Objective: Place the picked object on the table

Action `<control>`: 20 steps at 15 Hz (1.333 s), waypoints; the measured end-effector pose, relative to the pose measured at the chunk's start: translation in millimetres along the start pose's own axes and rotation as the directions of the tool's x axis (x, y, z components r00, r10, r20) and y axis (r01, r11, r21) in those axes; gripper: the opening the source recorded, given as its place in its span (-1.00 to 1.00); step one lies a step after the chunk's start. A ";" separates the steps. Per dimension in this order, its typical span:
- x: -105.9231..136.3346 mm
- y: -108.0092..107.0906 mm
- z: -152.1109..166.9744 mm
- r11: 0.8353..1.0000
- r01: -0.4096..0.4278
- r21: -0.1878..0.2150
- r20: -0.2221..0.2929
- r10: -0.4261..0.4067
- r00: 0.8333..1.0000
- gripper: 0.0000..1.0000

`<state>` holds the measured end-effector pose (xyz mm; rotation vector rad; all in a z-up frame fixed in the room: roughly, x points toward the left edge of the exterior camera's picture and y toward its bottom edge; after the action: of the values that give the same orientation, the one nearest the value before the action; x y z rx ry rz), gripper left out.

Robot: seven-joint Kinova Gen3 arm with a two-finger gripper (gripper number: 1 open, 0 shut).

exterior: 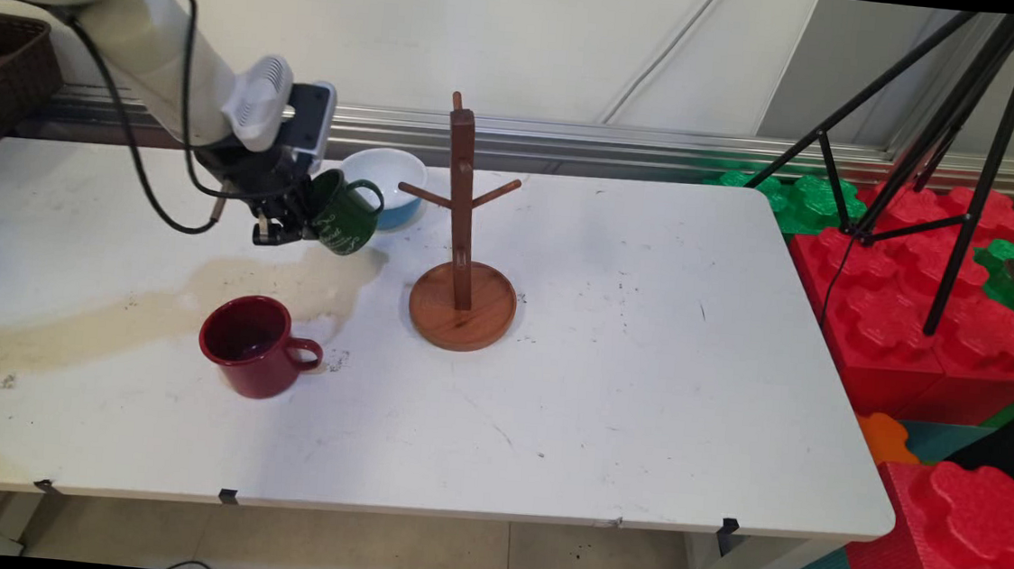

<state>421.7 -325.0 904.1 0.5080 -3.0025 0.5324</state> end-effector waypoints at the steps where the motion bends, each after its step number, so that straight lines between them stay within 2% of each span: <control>1: 1.6 -1.2 5.5 1.000 0.000 -0.001 0.016 0.000 1.000 -1.00; 10: 7.0 -3.2 41.8 1.000 0.016 -0.024 0.155 -0.012 0.988 -1.00; 20: 12.4 -2.8 68.7 0.999 0.012 -0.051 0.241 0.001 0.970 -1.00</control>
<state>411.5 -354.9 841.8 0.6200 -3.2330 0.4174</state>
